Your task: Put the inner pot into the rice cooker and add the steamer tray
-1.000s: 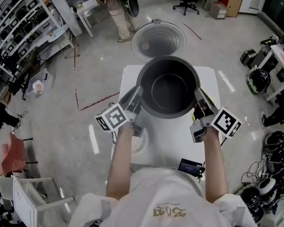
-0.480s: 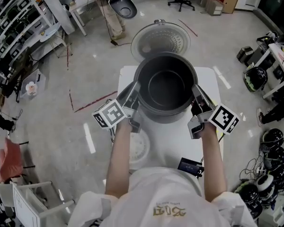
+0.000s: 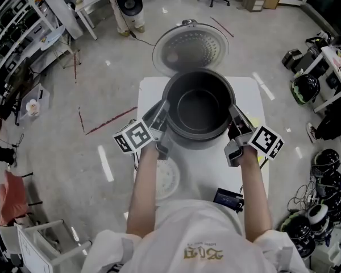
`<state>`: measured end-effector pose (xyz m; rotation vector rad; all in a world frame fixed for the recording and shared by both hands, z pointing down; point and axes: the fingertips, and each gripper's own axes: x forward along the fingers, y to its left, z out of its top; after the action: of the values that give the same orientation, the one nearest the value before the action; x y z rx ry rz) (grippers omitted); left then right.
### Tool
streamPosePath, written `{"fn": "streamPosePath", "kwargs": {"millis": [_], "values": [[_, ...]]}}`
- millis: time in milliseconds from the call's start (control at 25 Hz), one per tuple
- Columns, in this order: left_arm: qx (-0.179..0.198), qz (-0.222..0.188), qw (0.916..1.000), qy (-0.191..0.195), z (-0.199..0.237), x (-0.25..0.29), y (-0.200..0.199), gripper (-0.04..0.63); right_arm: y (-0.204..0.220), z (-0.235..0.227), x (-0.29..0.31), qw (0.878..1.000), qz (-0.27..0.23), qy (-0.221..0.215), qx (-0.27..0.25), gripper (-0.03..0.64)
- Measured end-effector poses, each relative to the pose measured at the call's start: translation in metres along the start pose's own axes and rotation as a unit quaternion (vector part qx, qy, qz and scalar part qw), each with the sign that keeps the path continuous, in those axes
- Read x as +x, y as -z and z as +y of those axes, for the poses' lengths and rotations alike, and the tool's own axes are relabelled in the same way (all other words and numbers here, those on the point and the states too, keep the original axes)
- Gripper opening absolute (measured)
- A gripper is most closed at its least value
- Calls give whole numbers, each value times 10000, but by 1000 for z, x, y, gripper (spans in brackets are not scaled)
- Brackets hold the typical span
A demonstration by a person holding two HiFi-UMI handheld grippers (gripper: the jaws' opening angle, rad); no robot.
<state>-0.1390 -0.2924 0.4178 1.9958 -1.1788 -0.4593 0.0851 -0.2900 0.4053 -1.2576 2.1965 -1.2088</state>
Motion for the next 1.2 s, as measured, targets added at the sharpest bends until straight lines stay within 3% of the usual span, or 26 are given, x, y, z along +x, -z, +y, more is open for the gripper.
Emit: {"fn": "streamPosePath", "kwargs": {"millis": [680, 1200], "values": [[406, 536, 9968, -437, 34, 30, 27, 72, 14, -54, 16, 9978, 277, 592, 53, 44], [838, 915, 9902, -639, 41, 37, 40, 69, 32, -82, 21, 9829, 932, 1231, -1007, 75]]}}
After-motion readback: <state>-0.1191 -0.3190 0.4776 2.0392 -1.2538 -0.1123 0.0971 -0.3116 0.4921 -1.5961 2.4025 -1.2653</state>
